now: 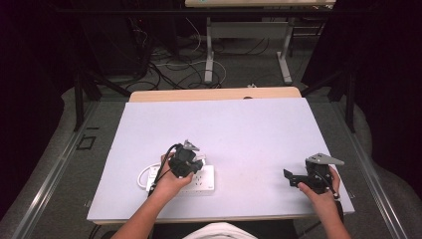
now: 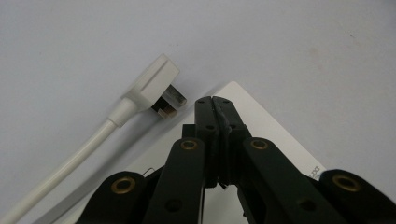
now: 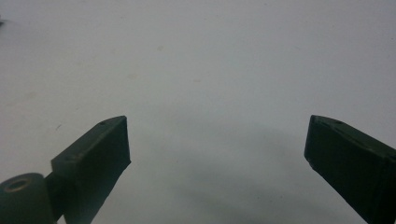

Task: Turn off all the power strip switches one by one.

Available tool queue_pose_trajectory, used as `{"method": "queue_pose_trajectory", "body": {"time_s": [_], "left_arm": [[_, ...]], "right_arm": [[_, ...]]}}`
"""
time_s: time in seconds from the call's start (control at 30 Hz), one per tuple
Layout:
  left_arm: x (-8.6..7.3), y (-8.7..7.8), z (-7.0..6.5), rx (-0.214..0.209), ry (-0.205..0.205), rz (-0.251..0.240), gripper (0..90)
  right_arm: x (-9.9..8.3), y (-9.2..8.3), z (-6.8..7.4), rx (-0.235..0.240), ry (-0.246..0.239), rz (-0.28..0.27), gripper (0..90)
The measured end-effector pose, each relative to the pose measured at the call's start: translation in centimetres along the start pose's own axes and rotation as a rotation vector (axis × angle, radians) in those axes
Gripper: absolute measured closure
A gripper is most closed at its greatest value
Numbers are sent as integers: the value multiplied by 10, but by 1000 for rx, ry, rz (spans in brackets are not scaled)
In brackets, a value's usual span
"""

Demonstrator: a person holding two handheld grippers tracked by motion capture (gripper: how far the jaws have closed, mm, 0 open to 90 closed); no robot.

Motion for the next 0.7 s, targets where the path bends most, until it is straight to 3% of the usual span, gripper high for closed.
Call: {"method": "queue_pose_trajectory", "body": {"time_s": [0.43,0.7], "left_arm": [[2,-16,11,8,-36,-11,789],[3,-30,22,50,-63,-51,680]], "right_arm": [[1,-1,-1,-1,2,-4,62],[2,-1,-1,1,-5,-10,62]]}}
Point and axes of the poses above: each handheld gripper's, and its own axes: y roughly forward along the jaws, x roughly out of its top, z roughly to its left, the point moved 9 cm from there along y, roughly forward along the jaws, and after that the axes turned 12 degrees about -z, right-handed, at the moved point
